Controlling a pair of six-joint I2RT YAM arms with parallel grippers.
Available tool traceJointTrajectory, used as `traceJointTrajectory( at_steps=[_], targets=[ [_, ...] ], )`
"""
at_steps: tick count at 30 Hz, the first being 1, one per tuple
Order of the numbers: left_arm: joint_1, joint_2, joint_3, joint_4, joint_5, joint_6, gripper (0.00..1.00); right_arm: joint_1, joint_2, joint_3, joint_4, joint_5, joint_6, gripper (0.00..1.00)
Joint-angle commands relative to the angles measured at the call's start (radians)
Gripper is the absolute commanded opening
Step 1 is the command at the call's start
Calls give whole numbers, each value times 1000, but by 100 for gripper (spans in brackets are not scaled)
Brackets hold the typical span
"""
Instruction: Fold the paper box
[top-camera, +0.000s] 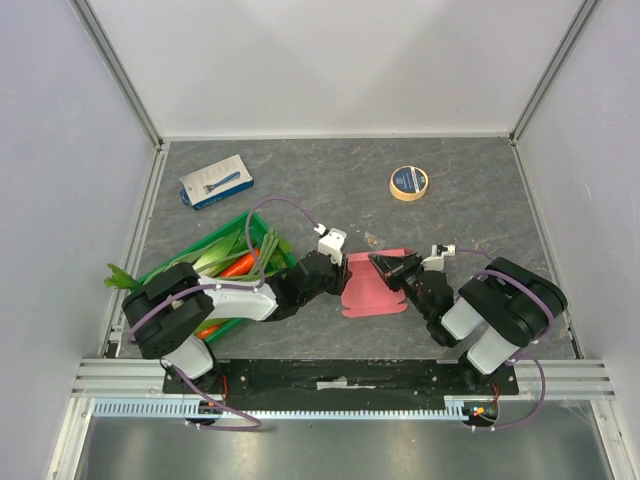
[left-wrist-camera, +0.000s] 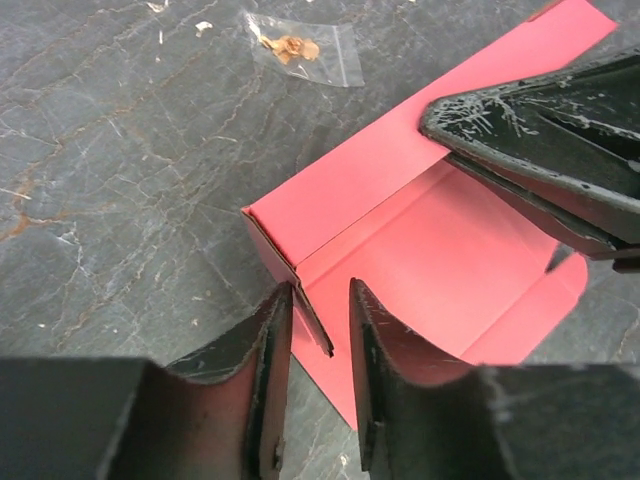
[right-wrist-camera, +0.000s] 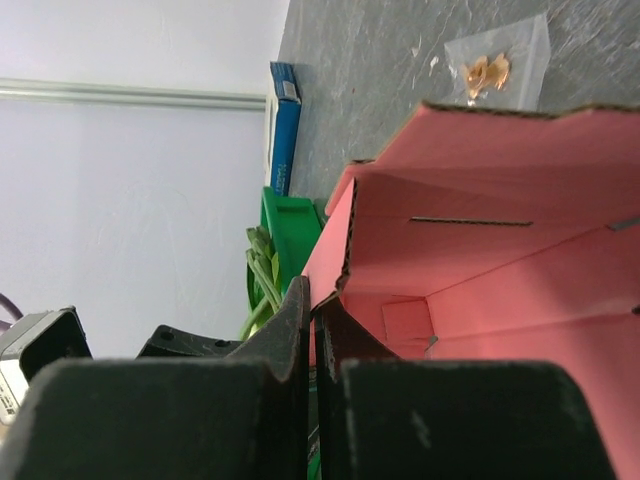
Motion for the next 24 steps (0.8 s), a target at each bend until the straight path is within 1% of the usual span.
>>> traceJointTrajectory(
  at_steps=[1, 4, 6, 7, 9, 10, 14, 16, 18, 19, 20, 21, 22, 23, 24],
  targets=[
    [-6, -84, -32, 131, 73, 24, 42, 16, 4, -32, -92, -98, -66, 0],
    [0, -145, -64, 108, 90, 55, 49, 3, 0, -38, -92, -112, -64, 0],
    [8, -190, -87, 87, 97, 70, 50, -11, 3, -43, -80, -120, -60, 0],
    [12, -246, -98, 58, 86, 75, 50, -14, 3, -43, -78, -130, -60, 0],
    [24, -312, -147, 50, 77, 75, 50, -24, 1, -48, -73, -135, -60, 0],
    [31, -386, -165, 44, 77, 78, 47, -29, 0, -48, -73, -141, -60, 0],
    [58, -516, -230, -28, -17, 67, 36, -43, -3, -49, -63, -156, -55, 0],
    [75, -511, -216, -80, -85, 49, 33, -46, -3, -49, -60, -161, -55, 0],
    [100, -457, -176, -123, -112, 69, 33, -49, -3, -48, -60, -164, -54, 0],
    [103, -428, -157, -133, -106, 88, 33, -49, -2, -48, -57, -166, -52, 0],
    [106, -394, -103, -143, -98, 113, 31, -50, -2, -49, -53, -166, -50, 0],
    [106, -318, -69, -195, -89, 135, 28, -50, 0, -49, -50, -167, -49, 0],
    [106, -281, -36, -227, -75, 162, 22, -49, 1, -49, -47, -167, -47, 0],
    [106, -250, 16, -257, -72, 165, 21, -52, 3, -51, -43, -169, -43, 0],
    [104, -206, 25, -258, -60, 176, 21, -52, 4, -48, -41, -169, -43, 0]
  ],
)
